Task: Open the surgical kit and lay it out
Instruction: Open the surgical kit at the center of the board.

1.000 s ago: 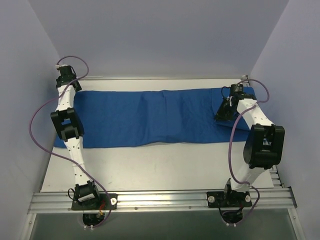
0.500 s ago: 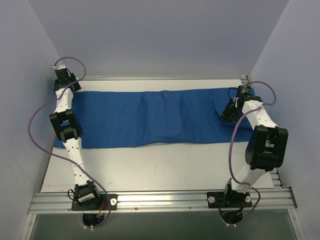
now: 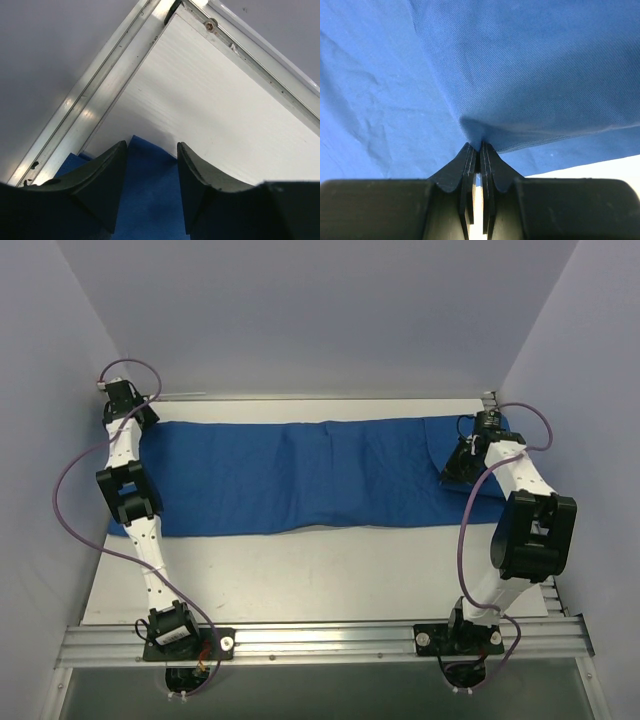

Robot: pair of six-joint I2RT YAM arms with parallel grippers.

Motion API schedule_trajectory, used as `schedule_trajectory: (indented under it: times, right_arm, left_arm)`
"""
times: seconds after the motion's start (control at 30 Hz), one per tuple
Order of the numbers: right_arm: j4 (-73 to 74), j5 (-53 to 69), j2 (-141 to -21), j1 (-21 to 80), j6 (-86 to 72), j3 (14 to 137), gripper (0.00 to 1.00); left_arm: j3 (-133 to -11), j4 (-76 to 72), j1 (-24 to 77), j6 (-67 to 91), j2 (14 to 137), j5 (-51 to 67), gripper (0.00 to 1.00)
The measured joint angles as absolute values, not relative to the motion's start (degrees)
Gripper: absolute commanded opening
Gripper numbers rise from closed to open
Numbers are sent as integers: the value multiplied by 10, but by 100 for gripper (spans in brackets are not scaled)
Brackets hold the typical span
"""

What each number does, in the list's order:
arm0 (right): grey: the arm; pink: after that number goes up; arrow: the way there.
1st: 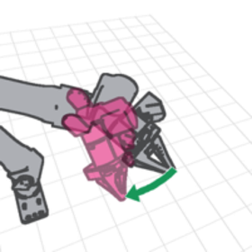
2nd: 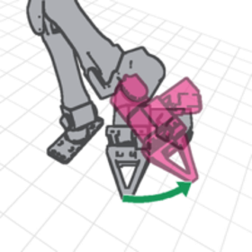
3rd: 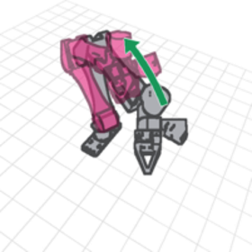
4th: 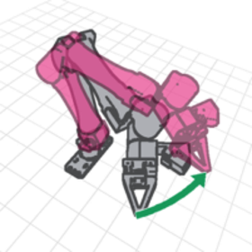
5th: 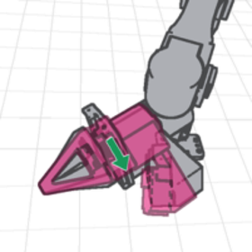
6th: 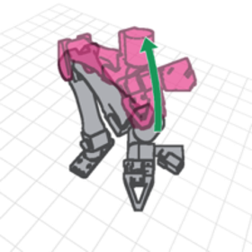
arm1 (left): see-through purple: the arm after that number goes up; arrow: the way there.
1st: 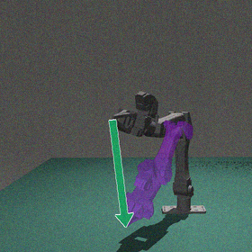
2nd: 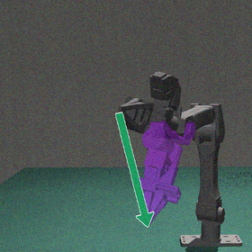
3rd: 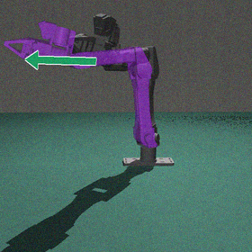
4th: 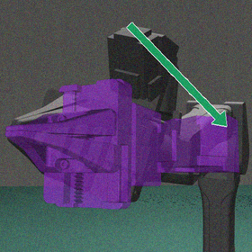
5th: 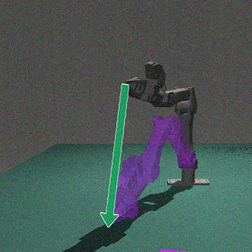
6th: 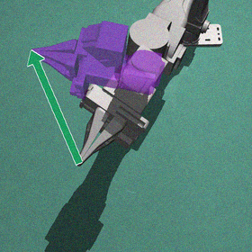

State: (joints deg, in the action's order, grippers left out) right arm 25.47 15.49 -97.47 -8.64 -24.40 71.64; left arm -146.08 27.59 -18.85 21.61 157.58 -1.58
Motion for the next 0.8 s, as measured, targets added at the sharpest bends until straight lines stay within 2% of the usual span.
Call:
schedule_trajectory:
  times: [0.2, 0.47, 0.5, 0.7, 0.8]
  right_arm:
    - [255, 155, -975, -93, -241, 716, 0]
    - [254, 158, -975, -102, -240, 712, 0]
    - [254, 159, -975, -102, -240, 711, 0]
    - [250, 162, -982, -100, -242, 720, 0]
    - [262, 159, -1015, -100, -242, 768, 0]
  left_arm:
    - [-1477, 292, -188, 221, 1583, -13, 38]
    - [-1482, 309, -186, 216, 1585, -13, 12]
    - [-1482, 309, -185, 216, 1585, -14, 4]
    - [-1482, 313, -183, 220, 1582, -21, 2]
    - [-1482, 329, -180, 221, 1574, -32, 2]
